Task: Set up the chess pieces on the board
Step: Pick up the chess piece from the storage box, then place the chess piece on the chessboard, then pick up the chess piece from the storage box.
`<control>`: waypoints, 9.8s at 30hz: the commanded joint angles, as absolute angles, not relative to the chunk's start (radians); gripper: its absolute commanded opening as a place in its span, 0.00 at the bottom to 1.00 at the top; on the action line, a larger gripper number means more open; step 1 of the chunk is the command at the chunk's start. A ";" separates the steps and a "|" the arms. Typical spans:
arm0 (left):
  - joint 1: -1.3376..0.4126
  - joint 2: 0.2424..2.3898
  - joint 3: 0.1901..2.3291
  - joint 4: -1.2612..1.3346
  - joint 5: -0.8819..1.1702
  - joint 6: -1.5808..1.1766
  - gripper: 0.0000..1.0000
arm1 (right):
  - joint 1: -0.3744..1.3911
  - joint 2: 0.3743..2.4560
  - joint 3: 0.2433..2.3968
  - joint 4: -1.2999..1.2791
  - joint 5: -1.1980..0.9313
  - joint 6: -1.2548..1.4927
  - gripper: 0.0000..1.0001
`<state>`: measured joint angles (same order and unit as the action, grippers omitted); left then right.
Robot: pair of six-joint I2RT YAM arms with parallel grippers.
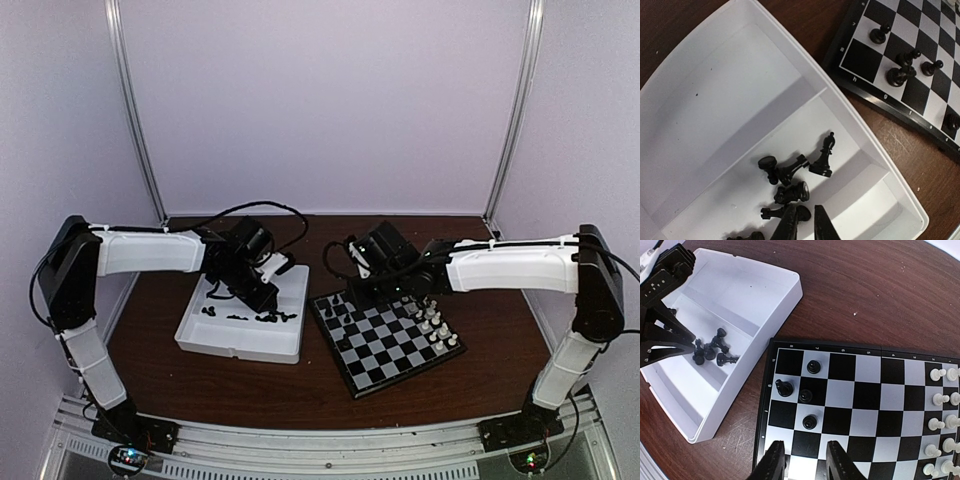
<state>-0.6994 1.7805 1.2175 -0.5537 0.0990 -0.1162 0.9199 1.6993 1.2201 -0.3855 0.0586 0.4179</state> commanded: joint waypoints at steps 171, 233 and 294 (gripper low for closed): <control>-0.701 1.400 0.863 -0.071 0.240 0.062 0.36 | 0.844 1.958 1.649 -0.564 -0.130 0.306 0.07; -0.701 1.448 0.876 -0.110 0.173 0.069 0.35 | 0.848 2.197 1.728 -0.543 -0.082 0.259 0.19; -0.713 1.834 1.258 -0.575 -0.265 -0.954 0.39 | 0.848 1.691 1.406 -0.465 -0.061 0.302 0.33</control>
